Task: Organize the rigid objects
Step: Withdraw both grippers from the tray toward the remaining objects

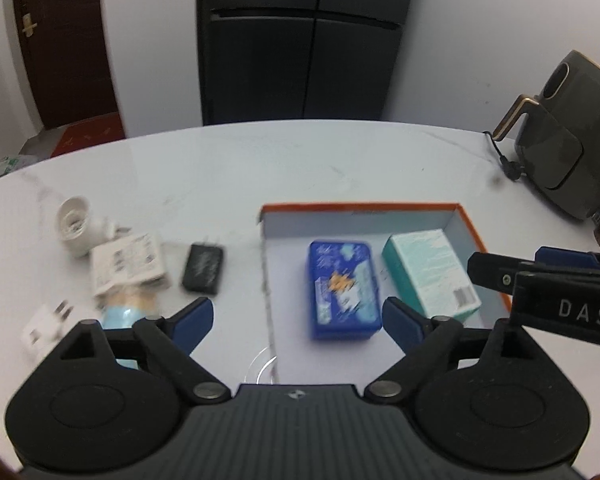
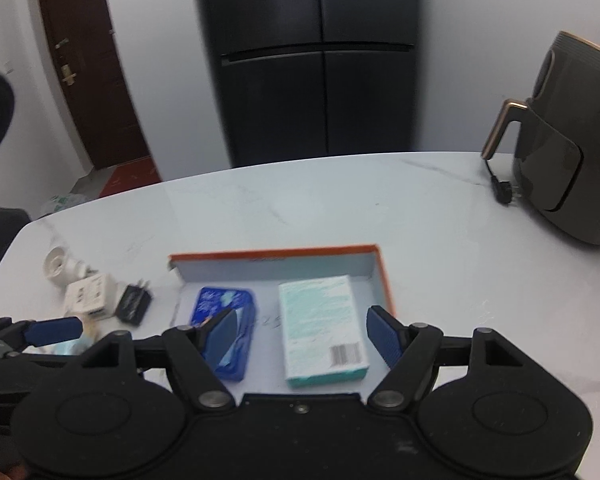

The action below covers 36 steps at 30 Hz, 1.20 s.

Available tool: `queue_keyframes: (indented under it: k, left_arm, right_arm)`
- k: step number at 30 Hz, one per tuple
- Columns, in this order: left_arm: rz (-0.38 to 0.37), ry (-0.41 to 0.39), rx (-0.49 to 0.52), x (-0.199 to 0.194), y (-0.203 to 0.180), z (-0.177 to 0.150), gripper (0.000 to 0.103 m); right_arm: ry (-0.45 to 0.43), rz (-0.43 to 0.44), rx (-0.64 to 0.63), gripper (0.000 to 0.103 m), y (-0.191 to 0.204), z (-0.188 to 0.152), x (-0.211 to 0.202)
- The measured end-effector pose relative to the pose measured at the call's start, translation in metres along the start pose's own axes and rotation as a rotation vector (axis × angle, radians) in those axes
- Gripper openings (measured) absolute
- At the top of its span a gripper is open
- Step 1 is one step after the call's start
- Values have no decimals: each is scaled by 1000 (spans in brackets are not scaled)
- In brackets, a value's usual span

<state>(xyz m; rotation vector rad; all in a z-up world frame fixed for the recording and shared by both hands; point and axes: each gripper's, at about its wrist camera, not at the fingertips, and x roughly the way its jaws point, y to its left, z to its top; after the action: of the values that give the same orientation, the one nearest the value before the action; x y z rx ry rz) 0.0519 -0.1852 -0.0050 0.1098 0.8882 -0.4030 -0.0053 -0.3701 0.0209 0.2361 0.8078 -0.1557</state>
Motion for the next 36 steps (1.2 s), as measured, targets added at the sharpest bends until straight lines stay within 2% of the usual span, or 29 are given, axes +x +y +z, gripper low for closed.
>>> queue_keyframes:
  k: [9, 21, 27, 36]
  left_arm:
    - [57, 10, -91, -37, 44, -34, 94]
    - [132, -10, -170, -68, 95, -62, 94]
    - [153, -7, -199, -74, 116, -71, 95]
    - [162, 11, -193, -70, 133, -72, 95]
  right_arm:
    - [20, 62, -49, 85, 45, -28, -17]
    - [40, 147, -135, 85, 106, -51, -27]
    - [50, 185, -162, 85, 131, -55, -26]
    - [62, 197, -173, 85, 153, -59, -20]
